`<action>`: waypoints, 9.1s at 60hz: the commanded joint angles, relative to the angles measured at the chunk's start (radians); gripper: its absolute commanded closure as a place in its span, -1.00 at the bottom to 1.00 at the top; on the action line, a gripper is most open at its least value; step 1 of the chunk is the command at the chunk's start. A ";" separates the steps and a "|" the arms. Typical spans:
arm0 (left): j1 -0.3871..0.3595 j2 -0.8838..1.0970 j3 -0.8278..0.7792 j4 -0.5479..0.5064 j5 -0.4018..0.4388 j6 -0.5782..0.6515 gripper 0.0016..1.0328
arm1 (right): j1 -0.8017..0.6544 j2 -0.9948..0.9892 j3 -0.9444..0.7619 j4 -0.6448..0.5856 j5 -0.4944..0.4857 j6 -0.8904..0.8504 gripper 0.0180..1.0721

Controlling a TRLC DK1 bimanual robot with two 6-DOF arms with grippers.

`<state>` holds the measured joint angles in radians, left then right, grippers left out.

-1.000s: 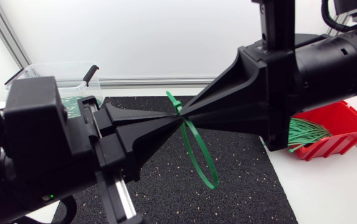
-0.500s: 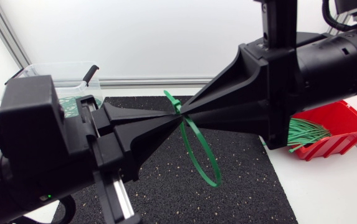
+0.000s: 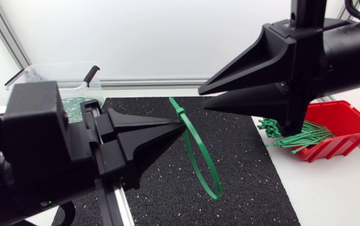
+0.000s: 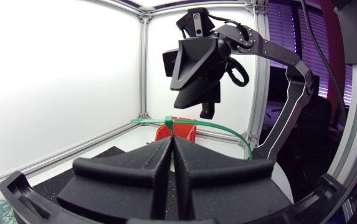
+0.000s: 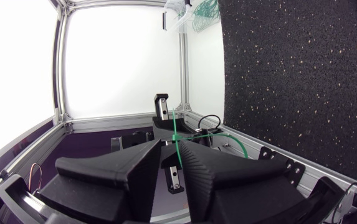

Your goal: Take a green cable tie from the red box, thread the tail through the head to close it, then place it in the transparent bin on the left.

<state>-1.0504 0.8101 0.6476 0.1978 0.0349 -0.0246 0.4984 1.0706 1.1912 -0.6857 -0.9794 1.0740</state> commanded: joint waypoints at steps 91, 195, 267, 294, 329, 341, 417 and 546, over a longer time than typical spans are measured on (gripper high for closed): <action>0.153 -0.038 -0.146 0.072 0.180 0.307 0.92 | -0.023 0.376 0.113 -0.278 -0.252 -0.783 0.33; 0.122 0.011 -0.154 0.109 0.188 0.382 0.92 | 0.043 0.376 0.116 -0.268 -0.231 -0.833 0.69; 0.095 0.029 -0.134 0.100 0.178 0.382 0.92 | 0.049 0.359 0.084 -0.258 -0.173 -0.842 0.89; -0.022 0.049 -0.118 0.111 0.088 0.382 0.92 | -0.003 0.381 0.111 -0.247 -0.168 -0.812 0.89; -0.066 0.069 -0.097 0.106 0.019 0.385 0.92 | 0.014 0.345 0.082 -0.215 -0.163 -0.769 0.89; 0.125 0.047 -0.078 0.031 0.094 0.371 0.92 | 0.012 0.265 0.030 -0.248 -0.147 -0.813 -0.39; 1.218 1.114 1.288 -0.845 0.054 0.178 0.82 | -0.037 0.074 -0.220 -0.061 0.306 -0.904 -0.93; 1.167 -0.361 -0.459 0.000 0.021 0.032 -0.92 | -0.545 -0.931 -1.046 0.552 0.893 -1.097 -0.93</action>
<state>0.1284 0.4866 0.2260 0.1921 0.0654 0.0254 -0.0620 0.1757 0.1963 -0.1711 -0.1074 -0.0479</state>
